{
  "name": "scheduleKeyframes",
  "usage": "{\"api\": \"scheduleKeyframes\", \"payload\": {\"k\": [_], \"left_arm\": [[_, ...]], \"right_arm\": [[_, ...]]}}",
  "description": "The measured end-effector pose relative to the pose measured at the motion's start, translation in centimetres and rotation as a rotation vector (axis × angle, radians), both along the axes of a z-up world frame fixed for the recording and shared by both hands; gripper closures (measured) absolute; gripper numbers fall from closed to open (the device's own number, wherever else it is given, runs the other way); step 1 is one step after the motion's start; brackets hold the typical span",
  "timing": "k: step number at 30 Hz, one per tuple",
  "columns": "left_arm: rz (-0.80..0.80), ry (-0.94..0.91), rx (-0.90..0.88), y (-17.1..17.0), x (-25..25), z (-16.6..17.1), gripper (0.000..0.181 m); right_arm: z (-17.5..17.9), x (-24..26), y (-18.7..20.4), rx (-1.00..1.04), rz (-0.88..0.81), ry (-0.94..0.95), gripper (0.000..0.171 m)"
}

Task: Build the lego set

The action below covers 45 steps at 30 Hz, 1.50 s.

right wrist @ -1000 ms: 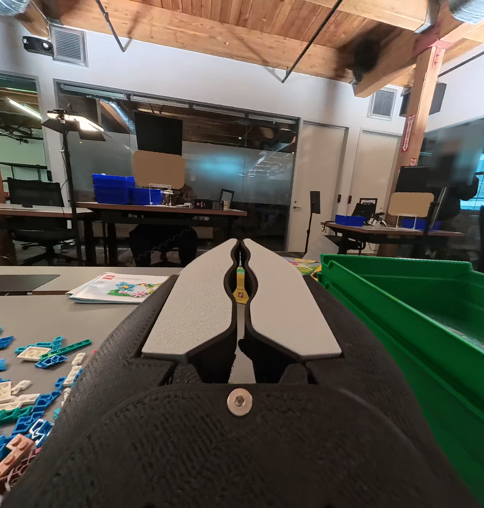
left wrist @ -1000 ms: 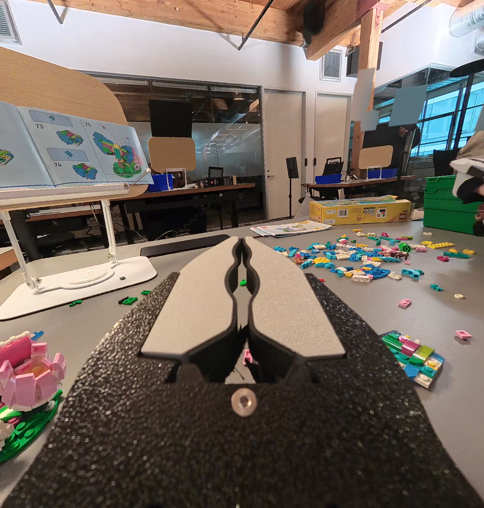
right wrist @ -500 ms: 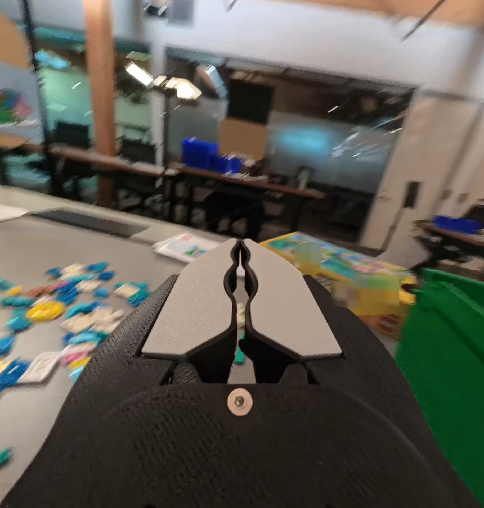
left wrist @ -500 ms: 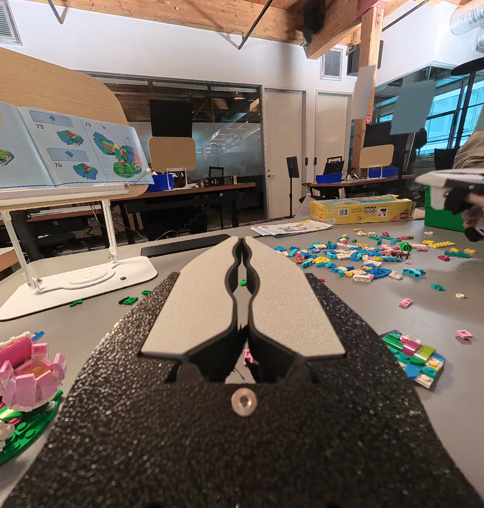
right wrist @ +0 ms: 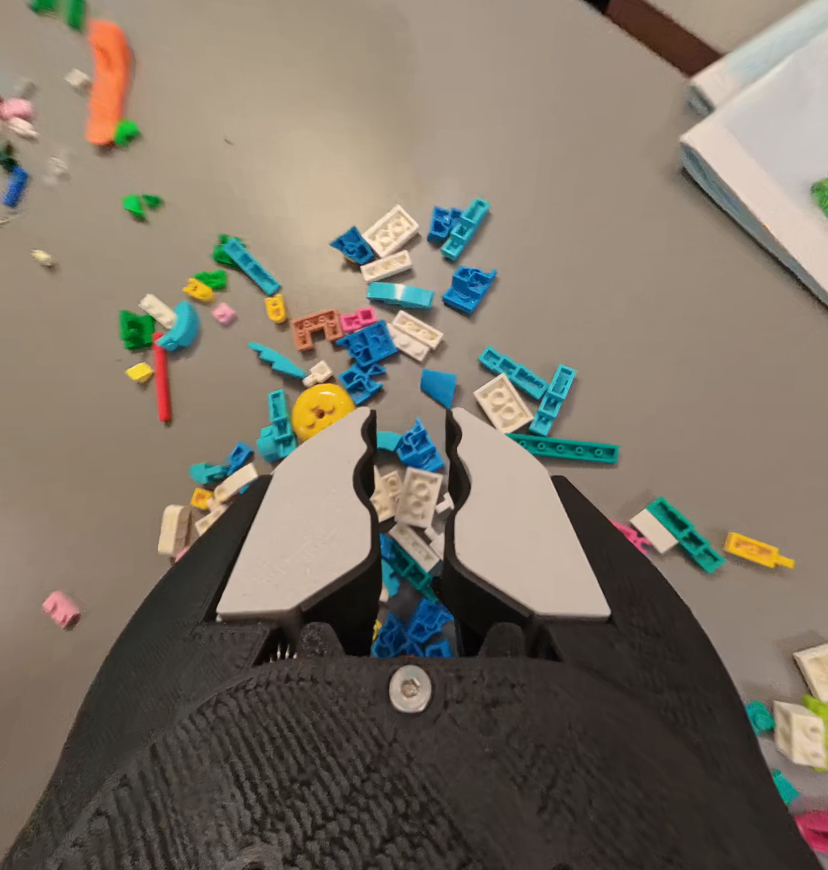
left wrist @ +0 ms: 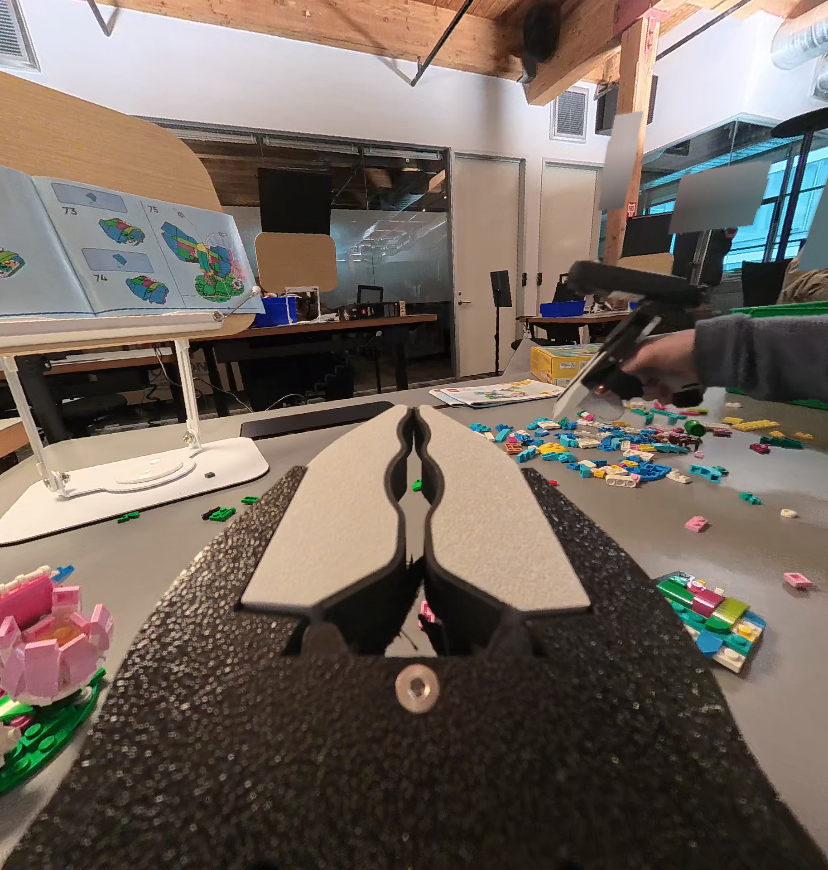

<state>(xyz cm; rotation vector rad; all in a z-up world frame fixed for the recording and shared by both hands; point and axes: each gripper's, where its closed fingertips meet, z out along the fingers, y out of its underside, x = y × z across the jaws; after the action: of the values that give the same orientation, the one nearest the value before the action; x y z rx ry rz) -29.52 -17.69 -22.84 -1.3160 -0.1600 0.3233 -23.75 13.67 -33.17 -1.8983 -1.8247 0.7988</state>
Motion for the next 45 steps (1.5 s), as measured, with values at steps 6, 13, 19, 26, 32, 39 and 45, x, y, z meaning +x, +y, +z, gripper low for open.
{"api": "scheduleKeyframes", "payload": {"k": [6,13,19,26,32,39,45], "left_arm": [[-0.007,-0.017,0.012,-0.1,-0.2,0.1,0.181],[-0.007,-0.022,0.015,-0.1,-0.2,0.1,0.181],[-0.008,-0.021,0.015,-0.1,-0.2,0.1,0.181],[-0.009,-0.022,0.014,-0.1,-0.2,0.1,0.181],[-0.012,-0.025,0.014,-0.1,-0.3,0.1,0.181],[-0.013,-0.027,0.016,-0.1,-0.3,0.1,0.181],[-0.011,-0.029,0.018,-0.1,-0.3,0.1,0.181]], "right_arm": [[-1.3,-1.4,1.0,-0.044,-0.1,-0.221,0.141],[-1.9,-1.6,1.2,0.008,-0.103,-0.38,0.142],[-1.9,-1.5,0.7,0.013,-0.084,-0.421,0.146],[-2.1,-1.6,1.1,0.079,-0.1,-0.451,0.149],[-2.2,-1.4,1.1,0.086,-0.094,-0.491,0.157],[-1.7,-1.4,0.2,-0.003,-0.083,-0.478,0.158],[1.1,-2.6,-5.6,-0.112,0.055,-0.362,0.157]]}}
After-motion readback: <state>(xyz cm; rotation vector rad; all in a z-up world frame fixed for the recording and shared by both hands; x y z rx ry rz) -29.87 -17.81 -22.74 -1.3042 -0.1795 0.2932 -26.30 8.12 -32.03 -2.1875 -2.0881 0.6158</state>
